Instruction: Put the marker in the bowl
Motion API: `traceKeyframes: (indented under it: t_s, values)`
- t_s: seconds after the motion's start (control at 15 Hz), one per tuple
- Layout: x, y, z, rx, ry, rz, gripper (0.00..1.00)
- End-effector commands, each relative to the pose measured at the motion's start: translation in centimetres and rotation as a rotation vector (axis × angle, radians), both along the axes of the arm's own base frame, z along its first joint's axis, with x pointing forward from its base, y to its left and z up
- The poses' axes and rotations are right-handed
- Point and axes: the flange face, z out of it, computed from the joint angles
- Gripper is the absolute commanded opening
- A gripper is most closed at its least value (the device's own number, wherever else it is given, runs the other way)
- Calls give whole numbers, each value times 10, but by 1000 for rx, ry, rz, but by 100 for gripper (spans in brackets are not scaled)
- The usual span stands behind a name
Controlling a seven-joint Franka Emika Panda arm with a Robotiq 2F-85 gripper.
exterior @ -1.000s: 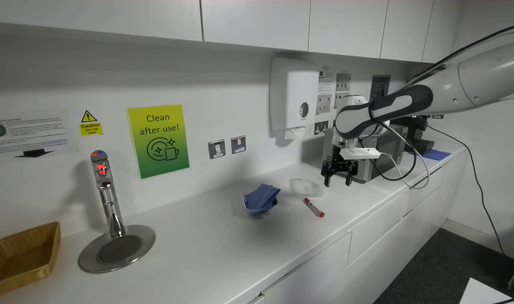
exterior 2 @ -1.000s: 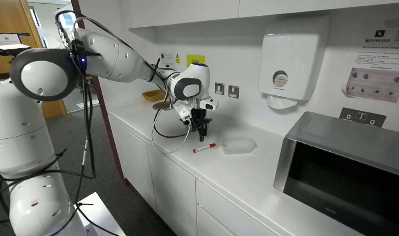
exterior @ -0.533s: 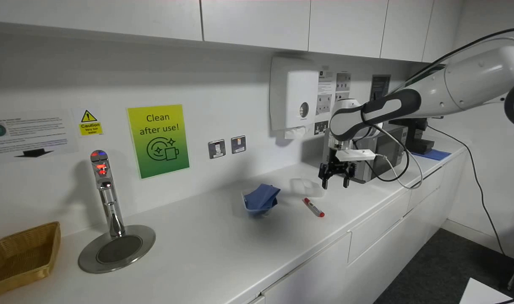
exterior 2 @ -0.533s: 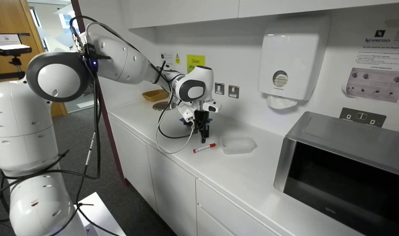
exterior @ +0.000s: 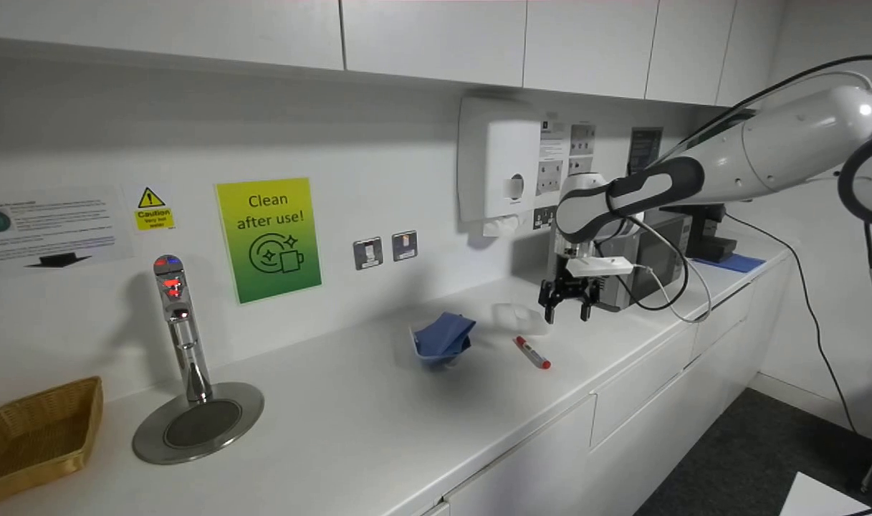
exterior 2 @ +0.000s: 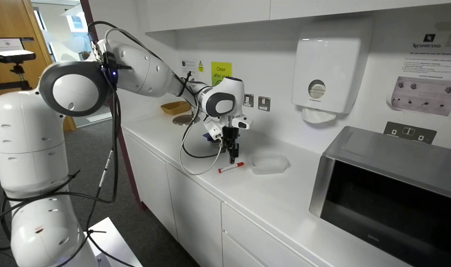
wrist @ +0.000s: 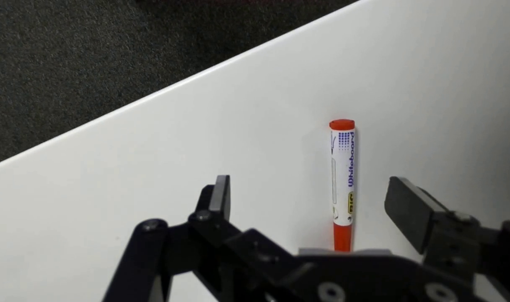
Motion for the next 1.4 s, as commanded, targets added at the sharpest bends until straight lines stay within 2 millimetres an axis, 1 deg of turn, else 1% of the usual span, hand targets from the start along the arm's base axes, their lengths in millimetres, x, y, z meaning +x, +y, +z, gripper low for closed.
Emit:
traceKeyframes:
  t_s: [0.0, 0.13, 0.4, 0.67, 0.8, 0.93, 1.33]
  values:
    - [32, -7, -2, -25, 10, -32, 100]
    - [46, -2, -7, -37, 2, -38, 100]
    - [70, 27, -21, -70, 10, -9, 100]
    - [82, 51, -43, -95, 50, 22, 100]
    - [83, 57, -54, -92, 78, 29, 100]
    - [83, 57, -60, -85, 98, 34, 100]
    - [79, 54, -64, -83, 113, 34, 100]
